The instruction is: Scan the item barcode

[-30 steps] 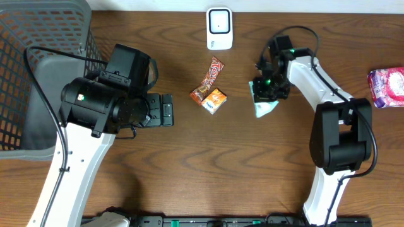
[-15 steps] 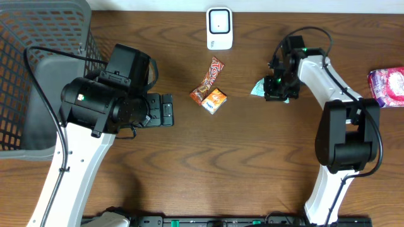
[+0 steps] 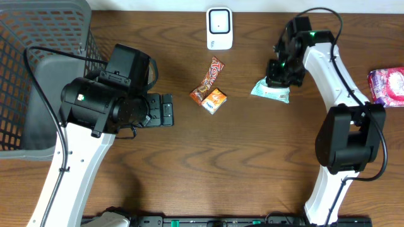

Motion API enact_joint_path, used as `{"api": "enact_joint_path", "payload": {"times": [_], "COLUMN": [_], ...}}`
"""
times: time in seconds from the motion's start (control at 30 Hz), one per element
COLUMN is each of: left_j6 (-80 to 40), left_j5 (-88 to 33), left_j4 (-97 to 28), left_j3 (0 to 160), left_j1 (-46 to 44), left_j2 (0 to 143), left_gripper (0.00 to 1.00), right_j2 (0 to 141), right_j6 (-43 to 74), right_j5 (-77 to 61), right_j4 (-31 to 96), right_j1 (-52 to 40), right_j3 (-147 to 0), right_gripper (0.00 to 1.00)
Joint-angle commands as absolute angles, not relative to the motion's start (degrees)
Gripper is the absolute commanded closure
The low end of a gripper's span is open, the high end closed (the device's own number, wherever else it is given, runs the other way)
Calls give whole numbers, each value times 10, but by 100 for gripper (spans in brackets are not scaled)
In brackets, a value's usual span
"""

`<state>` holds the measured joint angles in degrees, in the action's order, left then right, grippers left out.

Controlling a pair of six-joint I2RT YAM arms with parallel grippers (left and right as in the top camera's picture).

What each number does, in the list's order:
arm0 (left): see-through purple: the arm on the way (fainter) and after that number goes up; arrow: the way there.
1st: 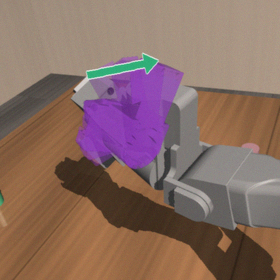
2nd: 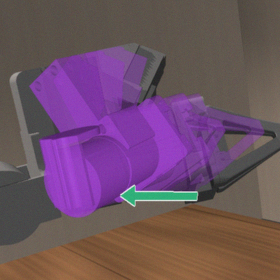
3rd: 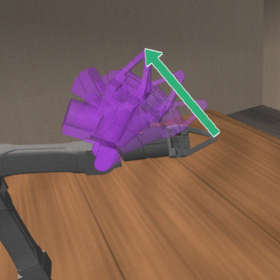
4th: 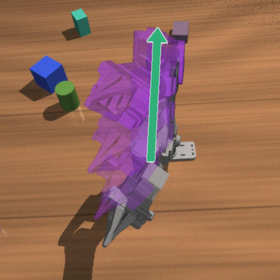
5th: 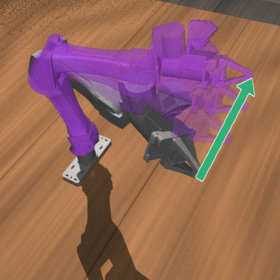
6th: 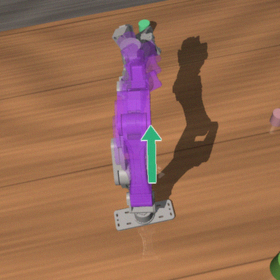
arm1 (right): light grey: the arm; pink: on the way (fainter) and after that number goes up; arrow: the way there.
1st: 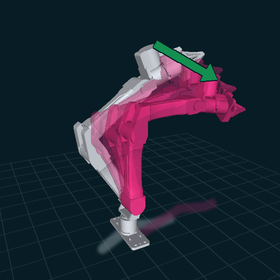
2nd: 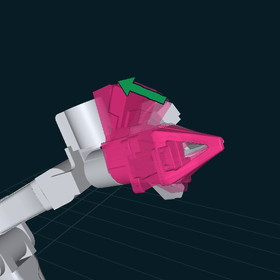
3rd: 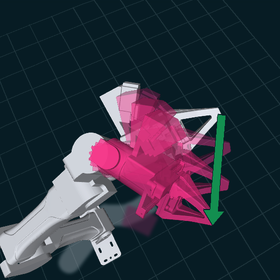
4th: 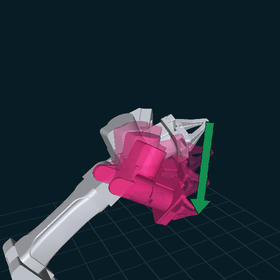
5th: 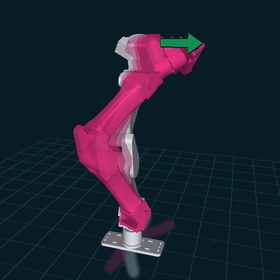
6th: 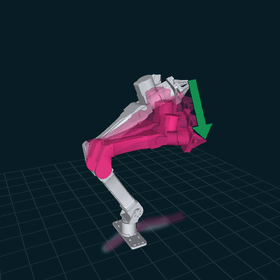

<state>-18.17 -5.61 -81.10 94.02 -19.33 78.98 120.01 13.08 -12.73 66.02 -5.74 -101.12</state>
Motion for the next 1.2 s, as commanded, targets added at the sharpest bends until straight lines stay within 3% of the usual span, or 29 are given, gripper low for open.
{"api": "enact_joint_path", "payload": {"times": [0.0,0.5,0.7,0.93,1.07,1.13,1.17], "left_j6": [-180,-180,-180,-180,-180,-180,-180], "left_j5": [-47,-47,-47,-47,-47,-47,-47], "left_j4": [-814,-814,-814,-814,-814,-814,-814], "left_j3": [949,949,949,949,949,949,949], "left_j1": [-191,-191,-191,-191,-191,-191,-191], "left_j2": [790,790,790,790,790,790,790], "left_gripper": [2,2,2,2,2,2,2], "right_j2": [1196,1211,1259,1240,1207,1193,1188], "right_j6": [183,192,193,192,192,192,192], "right_j5": [-67,4,-3,-34,-34,-34,-34], "right_j4": [664,384,361,423,499,544,567], "right_j1": [-66,-64,-67,-64,-60,-58,-58], "right_j3": [-983,-856,-839,-881,-957,-998,-1018], "right_gripper": [99,99,99,98,84,71,57]}}
